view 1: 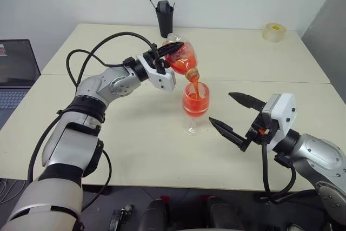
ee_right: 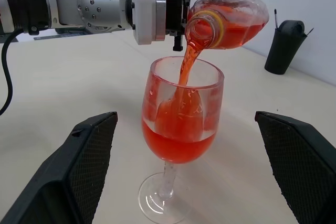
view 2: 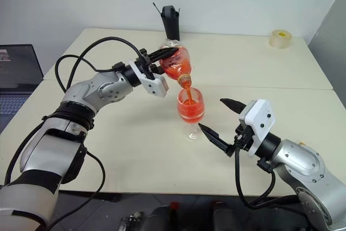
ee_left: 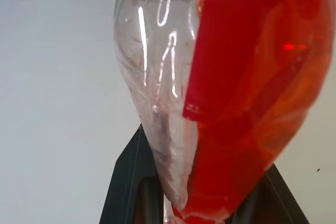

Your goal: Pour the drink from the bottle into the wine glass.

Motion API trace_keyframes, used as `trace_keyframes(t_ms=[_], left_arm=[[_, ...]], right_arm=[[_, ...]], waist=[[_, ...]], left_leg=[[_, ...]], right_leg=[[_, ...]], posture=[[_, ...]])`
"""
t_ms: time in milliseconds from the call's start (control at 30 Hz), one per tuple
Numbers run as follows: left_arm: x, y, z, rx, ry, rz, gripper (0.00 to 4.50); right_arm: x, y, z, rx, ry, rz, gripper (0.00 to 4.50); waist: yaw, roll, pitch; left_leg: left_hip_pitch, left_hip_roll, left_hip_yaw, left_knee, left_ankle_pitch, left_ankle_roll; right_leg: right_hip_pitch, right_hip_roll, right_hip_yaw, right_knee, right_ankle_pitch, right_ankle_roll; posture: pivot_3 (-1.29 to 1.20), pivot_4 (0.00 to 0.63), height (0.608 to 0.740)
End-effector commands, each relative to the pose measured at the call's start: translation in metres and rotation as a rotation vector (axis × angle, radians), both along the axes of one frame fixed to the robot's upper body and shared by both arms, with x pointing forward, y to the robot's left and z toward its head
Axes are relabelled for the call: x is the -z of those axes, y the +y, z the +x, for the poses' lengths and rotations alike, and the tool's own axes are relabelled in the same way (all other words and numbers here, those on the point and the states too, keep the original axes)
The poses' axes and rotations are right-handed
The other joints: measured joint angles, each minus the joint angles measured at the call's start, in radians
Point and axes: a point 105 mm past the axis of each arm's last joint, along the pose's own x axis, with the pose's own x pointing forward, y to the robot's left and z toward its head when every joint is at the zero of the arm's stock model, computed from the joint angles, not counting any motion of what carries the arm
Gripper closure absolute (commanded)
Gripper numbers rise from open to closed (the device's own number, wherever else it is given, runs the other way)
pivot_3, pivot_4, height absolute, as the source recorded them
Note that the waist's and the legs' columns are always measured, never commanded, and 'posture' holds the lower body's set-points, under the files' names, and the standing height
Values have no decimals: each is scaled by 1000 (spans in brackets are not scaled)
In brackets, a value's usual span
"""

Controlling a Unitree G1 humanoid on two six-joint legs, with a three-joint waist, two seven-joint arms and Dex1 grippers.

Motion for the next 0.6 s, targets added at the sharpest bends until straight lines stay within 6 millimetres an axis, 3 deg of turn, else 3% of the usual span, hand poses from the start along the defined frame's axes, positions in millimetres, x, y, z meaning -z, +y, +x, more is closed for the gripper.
trace_keyframes(t_ms=[33, 600], left_arm=[[-16, -2, -4, 20, -52, -26, 3601], [-13, -3, -3, 23, -33, -47, 3601]], right_arm=[[-8, 0, -4, -12, -41, -4, 0], [-6, -2, -4, -12, -36, -15, 0]], waist=[[0, 0, 0], [0, 0, 0]], left_leg=[[0, 0, 0, 0, 0, 0], [0, 0, 0, 0, 0, 0]], right_leg=[[0, 0, 0, 0, 0, 0], [0, 0, 0, 0, 0, 0]], posture=[[0, 150, 740], [0, 150, 740]])
